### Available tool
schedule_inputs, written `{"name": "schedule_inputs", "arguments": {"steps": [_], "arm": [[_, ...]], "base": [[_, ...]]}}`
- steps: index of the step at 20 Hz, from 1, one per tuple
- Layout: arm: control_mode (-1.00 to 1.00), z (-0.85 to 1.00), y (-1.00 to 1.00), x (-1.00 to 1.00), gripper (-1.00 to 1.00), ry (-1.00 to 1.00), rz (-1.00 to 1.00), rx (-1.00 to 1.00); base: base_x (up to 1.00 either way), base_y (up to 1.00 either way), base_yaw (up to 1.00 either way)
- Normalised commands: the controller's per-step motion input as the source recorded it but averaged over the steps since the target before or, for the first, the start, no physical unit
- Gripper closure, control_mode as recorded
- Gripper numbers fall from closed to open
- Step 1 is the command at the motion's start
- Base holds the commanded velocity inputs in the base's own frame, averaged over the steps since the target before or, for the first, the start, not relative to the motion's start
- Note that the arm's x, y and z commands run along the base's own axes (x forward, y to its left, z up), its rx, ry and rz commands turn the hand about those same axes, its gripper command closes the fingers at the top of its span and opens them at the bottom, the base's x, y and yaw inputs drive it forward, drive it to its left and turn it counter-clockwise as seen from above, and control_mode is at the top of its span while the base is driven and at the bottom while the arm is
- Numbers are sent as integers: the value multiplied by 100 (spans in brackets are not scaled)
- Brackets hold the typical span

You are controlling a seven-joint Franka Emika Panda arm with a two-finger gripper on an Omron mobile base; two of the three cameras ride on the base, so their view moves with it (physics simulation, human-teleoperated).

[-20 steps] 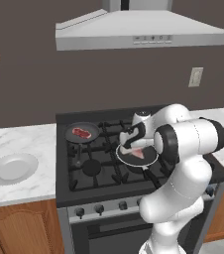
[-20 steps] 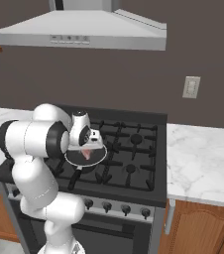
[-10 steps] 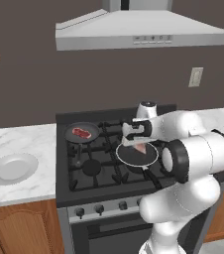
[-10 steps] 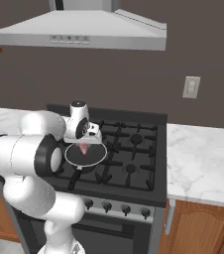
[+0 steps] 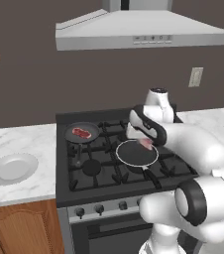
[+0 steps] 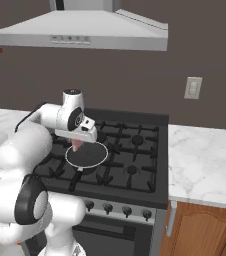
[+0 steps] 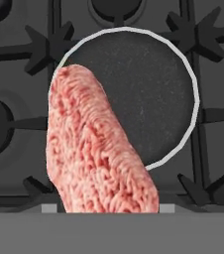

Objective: Place one of the steaks on the plate and the other in the bowl. Then place the bowl in the fridge.

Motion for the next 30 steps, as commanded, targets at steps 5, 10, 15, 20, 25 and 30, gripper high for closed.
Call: {"name": "schedule_inputs", "arguments": {"steps": [5, 10, 15, 20, 25, 30], "arm": [[-100, 35, 8, -59, 100, 1, -13, 8], [-100, 11, 27, -24, 100, 6, -16, 0], [-100, 14, 39, -11, 100, 9, -5, -7], [-100, 0, 1, 0, 100, 4, 0, -1], [-100, 0, 12, 0, 100, 0, 0, 0], [100, -1, 15, 0, 100, 0, 0, 0]], "base": [[0, 0, 0], [0, 0, 0], [0, 0, 0], [0, 0, 0], [0, 0, 0], [0, 41, -1]]}}
